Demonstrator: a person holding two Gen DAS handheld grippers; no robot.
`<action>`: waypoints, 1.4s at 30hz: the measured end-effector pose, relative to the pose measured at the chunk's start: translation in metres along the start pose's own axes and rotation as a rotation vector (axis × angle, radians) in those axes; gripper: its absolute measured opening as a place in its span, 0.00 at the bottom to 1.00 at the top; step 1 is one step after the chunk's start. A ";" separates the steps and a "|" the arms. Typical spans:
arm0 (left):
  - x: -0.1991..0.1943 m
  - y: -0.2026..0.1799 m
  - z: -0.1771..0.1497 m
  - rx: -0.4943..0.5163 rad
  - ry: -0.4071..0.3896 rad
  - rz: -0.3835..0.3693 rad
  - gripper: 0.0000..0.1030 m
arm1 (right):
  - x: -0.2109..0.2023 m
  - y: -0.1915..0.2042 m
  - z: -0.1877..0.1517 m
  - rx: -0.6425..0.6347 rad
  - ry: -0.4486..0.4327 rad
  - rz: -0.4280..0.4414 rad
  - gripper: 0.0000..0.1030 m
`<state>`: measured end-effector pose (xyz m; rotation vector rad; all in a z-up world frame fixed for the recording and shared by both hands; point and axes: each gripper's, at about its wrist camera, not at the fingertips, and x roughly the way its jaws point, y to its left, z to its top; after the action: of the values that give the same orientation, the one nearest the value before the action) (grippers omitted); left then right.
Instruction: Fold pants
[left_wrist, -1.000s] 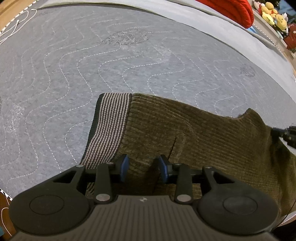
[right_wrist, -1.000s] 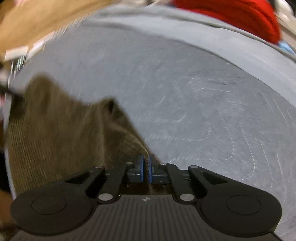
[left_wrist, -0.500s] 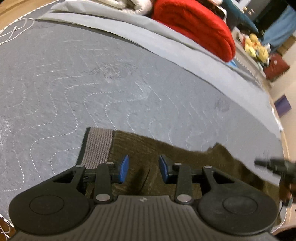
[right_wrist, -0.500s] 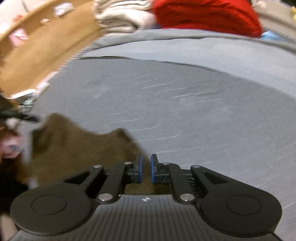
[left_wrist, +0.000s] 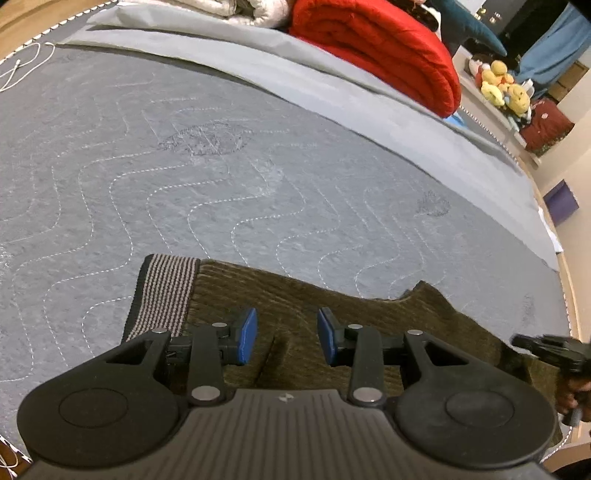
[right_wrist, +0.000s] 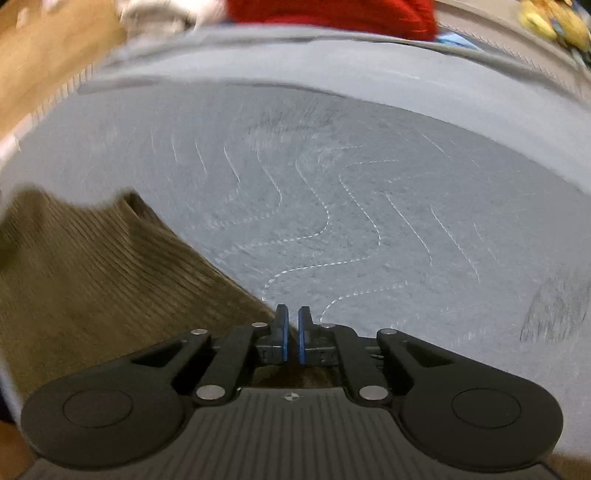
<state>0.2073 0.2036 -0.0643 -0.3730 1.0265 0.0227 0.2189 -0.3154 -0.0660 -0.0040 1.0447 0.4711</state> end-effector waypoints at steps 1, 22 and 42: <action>0.003 0.000 -0.002 0.007 0.016 0.019 0.39 | -0.008 -0.010 -0.006 0.056 0.011 0.050 0.12; -0.011 -0.076 -0.031 0.139 -0.023 0.085 0.46 | -0.233 -0.208 -0.286 1.073 -0.195 -0.558 0.45; -0.021 -0.139 -0.116 0.442 -0.050 -0.003 0.49 | -0.180 -0.214 -0.328 1.511 -0.326 -0.404 0.46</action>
<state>0.1265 0.0405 -0.0593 0.0281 0.9507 -0.1942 -0.0467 -0.6489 -0.1309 1.1387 0.8294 -0.7387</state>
